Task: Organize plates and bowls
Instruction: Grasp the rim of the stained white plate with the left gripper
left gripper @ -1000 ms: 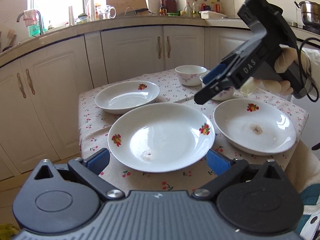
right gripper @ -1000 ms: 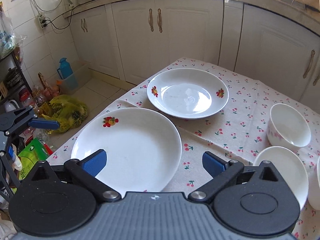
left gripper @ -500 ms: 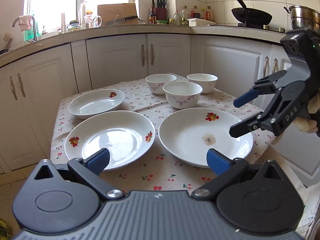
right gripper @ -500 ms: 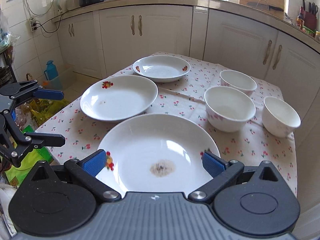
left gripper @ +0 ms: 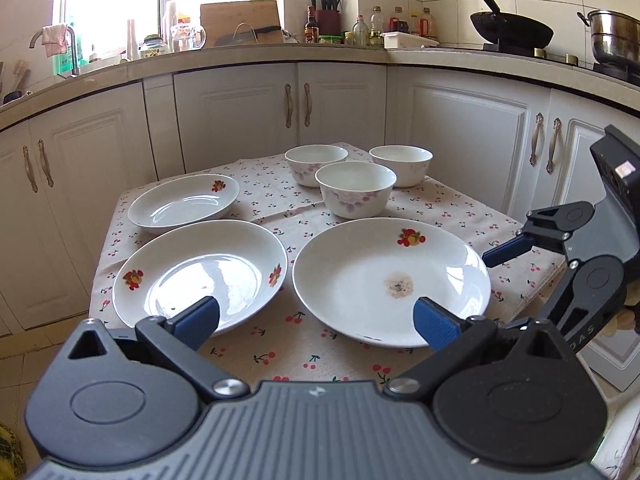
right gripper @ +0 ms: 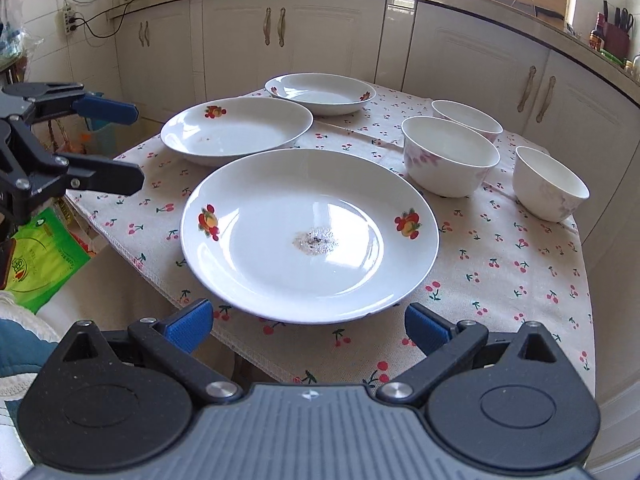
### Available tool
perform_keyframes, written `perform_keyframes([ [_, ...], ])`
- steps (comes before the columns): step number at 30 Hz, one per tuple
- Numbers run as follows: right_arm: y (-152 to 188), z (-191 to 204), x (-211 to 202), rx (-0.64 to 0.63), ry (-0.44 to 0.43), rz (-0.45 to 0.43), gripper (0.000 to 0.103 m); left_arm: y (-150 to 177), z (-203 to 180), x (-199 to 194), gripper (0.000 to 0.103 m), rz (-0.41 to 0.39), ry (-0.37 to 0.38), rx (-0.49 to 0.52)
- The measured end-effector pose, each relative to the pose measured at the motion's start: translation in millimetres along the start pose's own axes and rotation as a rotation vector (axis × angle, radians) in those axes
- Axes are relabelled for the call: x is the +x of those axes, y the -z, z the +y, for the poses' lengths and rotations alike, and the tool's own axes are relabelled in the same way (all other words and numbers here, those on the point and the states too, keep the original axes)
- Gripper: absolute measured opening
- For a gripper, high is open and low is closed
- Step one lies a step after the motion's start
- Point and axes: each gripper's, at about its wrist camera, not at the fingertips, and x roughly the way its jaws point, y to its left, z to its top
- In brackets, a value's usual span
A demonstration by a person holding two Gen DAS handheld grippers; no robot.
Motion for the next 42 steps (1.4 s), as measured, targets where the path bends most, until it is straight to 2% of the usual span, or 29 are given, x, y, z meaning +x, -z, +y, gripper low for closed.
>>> perform_keyframes([
  [7, 4.4, -2.3, 20.6, 0.019, 0.002, 0.014, 0.103, -6.4, 0.4, 7.2, 0.102, 0.005, -0.016, -0.024],
  [13, 2.3, -3.3, 26.0, 0.033, -0.031, 0.003, 0.103, -16.4, 4.3, 18.5, 0.102, 0.020, -0.017, -0.006],
  [20, 4.9, -4.0, 27.4, 0.036, -0.035, -0.021, 0.103, -32.8, 12.0, 41.0, 0.102, 0.056, 0.031, -0.001],
  [28, 7.7, -3.9, 26.3, 0.040, -0.031, -0.046, 0.103, -58.3, 2.7, 79.5, 0.102, 0.114, 0.120, 0.095],
  [34, 9.4, -3.1, 25.1, 0.045, -0.024, -0.054, 0.103, -72.9, -2.7, 120.8, 0.102, 0.202, 0.212, 0.168],
  [42, 10.9, -2.4, 24.4, 0.053, -0.014, -0.064, 0.103, -83.5, 3.1, 167.2, 0.101, 0.413, 0.331, 0.187],
])
